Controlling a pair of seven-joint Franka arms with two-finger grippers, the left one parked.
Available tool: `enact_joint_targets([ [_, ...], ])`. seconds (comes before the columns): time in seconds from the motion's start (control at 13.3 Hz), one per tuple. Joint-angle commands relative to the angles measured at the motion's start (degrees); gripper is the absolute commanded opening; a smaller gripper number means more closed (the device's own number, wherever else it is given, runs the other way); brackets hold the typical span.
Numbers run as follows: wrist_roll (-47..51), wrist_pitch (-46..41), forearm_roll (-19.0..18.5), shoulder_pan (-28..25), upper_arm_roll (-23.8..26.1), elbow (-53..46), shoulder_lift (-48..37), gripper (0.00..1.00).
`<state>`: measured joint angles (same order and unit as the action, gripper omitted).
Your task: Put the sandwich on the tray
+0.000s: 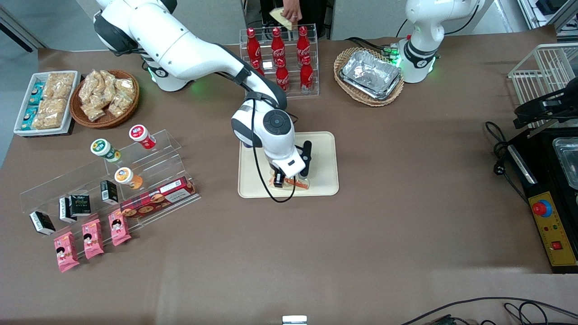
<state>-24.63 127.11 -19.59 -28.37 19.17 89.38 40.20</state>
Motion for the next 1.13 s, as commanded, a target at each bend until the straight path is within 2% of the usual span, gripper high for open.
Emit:
enact_joint_targets([
  [0.0, 1.2, 0.5, -1.9, -0.2, 0.2, -1.6, 1.1, 0.86],
  [0.08, 1.2, 0.2, -1.9, -0.1, 0.2, -1.7, 0.8, 0.98],
  [0.38, 1.0, -3.3, -1.2, 1.7, 0.2, -1.7, -4.0, 1.0],
  [0.45, 1.0, -5.3, -0.8, 3.6, 0.4, -1.7, -5.9, 1.0],
  [0.68, 0.5, -13.1, 4.2, 6.1, 0.3, -1.7, -12.4, 1.0],
  [1.05, 0.4, -25.1, 12.2, 15.8, 0.3, -1.7, -23.8, 1.0],
])
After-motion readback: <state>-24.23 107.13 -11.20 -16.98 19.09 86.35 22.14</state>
